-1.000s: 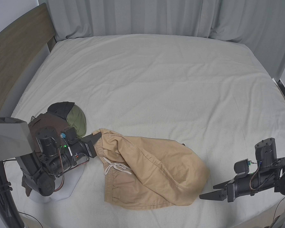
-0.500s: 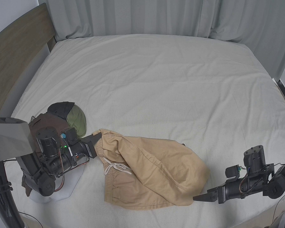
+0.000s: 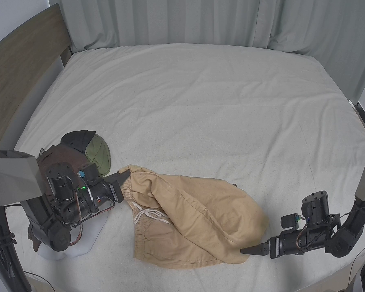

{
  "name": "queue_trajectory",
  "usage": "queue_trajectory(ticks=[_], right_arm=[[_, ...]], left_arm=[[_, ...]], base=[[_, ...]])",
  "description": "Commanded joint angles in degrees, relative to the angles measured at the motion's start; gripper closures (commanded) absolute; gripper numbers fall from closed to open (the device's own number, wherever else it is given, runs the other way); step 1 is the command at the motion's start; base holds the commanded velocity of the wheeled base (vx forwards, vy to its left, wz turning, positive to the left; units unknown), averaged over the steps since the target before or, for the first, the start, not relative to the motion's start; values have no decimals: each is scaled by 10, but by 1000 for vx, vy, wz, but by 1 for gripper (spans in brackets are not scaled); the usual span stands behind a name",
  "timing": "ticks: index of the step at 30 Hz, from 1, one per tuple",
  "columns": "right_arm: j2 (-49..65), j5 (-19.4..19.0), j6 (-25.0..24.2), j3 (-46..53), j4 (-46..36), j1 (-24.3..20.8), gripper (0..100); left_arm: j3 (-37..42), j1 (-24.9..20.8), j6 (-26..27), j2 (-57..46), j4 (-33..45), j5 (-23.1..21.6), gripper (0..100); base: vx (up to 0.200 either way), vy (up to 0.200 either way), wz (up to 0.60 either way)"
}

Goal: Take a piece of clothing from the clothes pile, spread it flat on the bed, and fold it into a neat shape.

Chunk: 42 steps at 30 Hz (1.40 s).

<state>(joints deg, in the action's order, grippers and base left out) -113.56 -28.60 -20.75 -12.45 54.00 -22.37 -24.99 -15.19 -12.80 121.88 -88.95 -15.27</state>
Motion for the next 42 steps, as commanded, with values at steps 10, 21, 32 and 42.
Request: queue_trajectory(ticks=[10, 21, 32, 42], right_arm=[[-113, 2, -67, 14, 156, -11, 0], [-113, -2, -75, 66, 281, -38, 0], [-59, -71, -76, 102, 343, -39, 0], [-38, -85, -74, 102, 343, -20, 0]], left_arm=[[-1, 0, 0, -3, -3, 0, 100], [-1, 1, 1, -5, -3, 0, 100], [0, 1, 1, -5, -3, 0, 100], [0, 0, 1, -4, -3, 0, 100]], base=[[0, 0, 0], [0, 0, 0], [0, 0, 0], [0, 0, 0]])
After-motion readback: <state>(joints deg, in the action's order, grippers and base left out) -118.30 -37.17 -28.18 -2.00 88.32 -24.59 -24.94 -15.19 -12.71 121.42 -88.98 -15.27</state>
